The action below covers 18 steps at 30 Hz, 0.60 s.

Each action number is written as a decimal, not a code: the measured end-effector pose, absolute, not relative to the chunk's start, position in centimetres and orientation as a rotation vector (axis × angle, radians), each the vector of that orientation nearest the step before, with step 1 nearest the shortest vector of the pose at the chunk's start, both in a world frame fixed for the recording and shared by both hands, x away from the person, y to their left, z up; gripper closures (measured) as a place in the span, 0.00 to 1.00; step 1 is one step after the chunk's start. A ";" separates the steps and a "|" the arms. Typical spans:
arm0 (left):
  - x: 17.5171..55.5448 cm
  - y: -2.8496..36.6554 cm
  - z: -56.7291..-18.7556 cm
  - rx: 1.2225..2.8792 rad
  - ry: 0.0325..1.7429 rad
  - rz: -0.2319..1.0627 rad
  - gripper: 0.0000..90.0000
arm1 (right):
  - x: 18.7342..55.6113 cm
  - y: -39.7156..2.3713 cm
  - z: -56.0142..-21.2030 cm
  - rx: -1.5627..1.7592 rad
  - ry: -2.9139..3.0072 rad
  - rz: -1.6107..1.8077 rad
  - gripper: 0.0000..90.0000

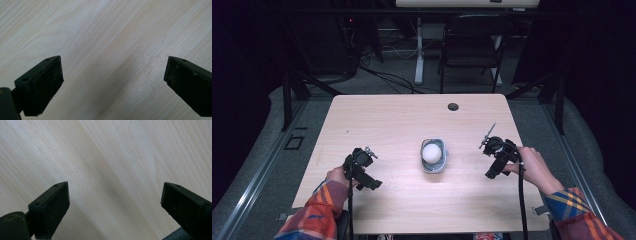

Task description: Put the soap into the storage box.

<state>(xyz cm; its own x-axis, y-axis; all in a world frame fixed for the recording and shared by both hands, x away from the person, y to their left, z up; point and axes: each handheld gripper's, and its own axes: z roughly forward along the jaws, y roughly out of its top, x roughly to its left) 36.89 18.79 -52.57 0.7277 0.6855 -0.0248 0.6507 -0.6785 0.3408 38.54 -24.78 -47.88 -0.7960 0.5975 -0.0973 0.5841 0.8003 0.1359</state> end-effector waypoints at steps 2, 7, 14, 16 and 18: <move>36.9 18.8 -52.6 2.604 1.042 0.149 0.02 | 38.2 -25.3 -48.2 0.951 2.854 0.136 0.08; 36.9 18.8 -52.6 2.609 1.039 0.147 0.02 | 37.6 -26.4 -49.1 0.969 2.850 0.108 0.08; 36.9 18.7 -52.6 2.614 1.040 0.146 0.02 | 36.4 -28.0 -50.9 1.008 2.838 0.088 0.07; 36.9 18.7 -52.6 2.615 1.039 0.145 0.02 | 35.7 -28.7 -51.7 1.047 2.831 0.120 0.07; 36.9 18.7 -52.6 2.614 1.039 0.146 0.02 | 35.6 -29.0 -51.8 1.041 2.837 0.109 0.07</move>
